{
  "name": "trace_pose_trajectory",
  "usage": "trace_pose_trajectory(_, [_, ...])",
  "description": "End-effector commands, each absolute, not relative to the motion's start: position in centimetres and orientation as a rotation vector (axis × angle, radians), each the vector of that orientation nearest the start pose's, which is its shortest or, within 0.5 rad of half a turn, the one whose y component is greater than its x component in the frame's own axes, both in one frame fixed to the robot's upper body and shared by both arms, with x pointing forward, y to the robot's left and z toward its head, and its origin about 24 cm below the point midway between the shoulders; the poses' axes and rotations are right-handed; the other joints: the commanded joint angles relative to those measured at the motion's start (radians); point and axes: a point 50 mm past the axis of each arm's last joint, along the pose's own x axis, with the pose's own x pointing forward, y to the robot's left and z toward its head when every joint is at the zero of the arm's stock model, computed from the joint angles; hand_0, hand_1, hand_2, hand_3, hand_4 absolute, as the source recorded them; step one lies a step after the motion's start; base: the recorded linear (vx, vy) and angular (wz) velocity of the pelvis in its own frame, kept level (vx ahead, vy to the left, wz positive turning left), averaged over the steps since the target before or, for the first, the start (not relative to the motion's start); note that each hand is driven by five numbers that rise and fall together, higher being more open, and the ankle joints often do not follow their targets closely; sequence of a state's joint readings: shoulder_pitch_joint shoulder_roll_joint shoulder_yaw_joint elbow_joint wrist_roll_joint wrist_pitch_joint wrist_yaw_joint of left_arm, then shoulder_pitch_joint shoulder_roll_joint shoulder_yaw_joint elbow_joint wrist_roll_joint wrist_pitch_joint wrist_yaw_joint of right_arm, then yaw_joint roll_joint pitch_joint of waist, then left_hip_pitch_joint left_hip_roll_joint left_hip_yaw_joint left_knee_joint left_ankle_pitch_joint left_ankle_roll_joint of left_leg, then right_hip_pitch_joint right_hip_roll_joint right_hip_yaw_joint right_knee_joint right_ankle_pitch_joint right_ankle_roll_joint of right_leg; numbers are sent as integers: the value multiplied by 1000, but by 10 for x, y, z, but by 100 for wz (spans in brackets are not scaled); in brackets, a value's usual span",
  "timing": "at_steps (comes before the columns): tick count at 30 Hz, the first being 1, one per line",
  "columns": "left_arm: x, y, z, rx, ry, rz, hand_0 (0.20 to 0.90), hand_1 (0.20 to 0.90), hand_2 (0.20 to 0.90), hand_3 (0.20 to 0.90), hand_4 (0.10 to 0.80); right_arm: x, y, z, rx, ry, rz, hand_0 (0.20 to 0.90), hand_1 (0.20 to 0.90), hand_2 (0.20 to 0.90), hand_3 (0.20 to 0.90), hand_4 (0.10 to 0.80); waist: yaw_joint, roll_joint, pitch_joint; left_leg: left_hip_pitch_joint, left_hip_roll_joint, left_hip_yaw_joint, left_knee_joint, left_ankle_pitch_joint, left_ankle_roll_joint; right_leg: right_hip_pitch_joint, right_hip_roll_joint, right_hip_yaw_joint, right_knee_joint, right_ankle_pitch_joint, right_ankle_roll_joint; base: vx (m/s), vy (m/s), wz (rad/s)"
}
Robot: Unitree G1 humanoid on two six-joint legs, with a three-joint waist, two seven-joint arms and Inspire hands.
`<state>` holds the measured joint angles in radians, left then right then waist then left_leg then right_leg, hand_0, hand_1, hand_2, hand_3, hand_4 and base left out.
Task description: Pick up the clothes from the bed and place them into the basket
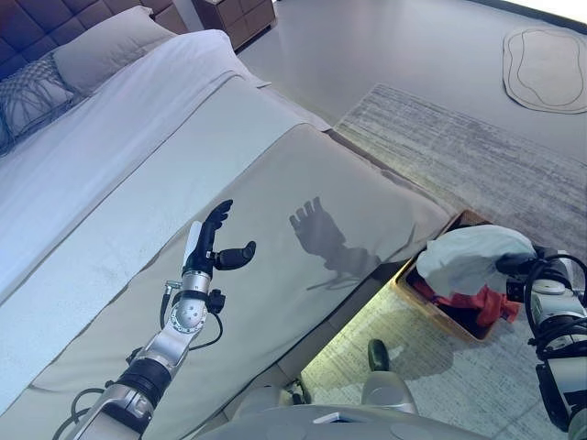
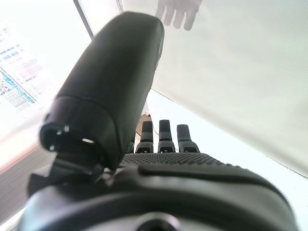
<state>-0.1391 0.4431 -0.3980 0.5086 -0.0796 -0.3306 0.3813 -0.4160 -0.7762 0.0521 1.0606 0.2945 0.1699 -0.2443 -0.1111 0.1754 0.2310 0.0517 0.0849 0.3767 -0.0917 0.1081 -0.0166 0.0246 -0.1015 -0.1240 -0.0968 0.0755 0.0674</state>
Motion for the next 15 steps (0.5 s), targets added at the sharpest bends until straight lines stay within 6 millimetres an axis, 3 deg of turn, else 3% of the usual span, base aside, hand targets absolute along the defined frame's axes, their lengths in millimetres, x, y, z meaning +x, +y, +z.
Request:
trace_pose_trajectory(1, [284, 196, 38, 420, -191, 56, 900, 900, 900, 900, 800, 260, -423, 69, -501, 500, -848, 900, 900, 900, 900, 800, 22, -80, 0, 89, -21, -28, 7, -125, -46, -19, -2, -17, 10, -1, 4, 0, 0, 0])
trace_pose_trajectory(8, [282, 198, 37, 421, -187, 62, 900, 900, 900, 900, 800, 247, -432, 64, -551, 588, -948, 900, 900, 900, 900, 800, 25, -83, -3, 91, -19, -28, 8, -124, -45, -16, 1, -16, 10, -1, 3, 2, -1, 0])
trace_pose_trajectory(15, [281, 197, 35, 414, -186, 60, 900, 900, 900, 900, 800, 243, -440, 73, -578, 591, -1010, 900, 900, 900, 900, 800, 24, -82, 1, 94, -19, -28, 7, -124, -45, -14, 4, -11, 10, -1, 3, 0, 0, 0])
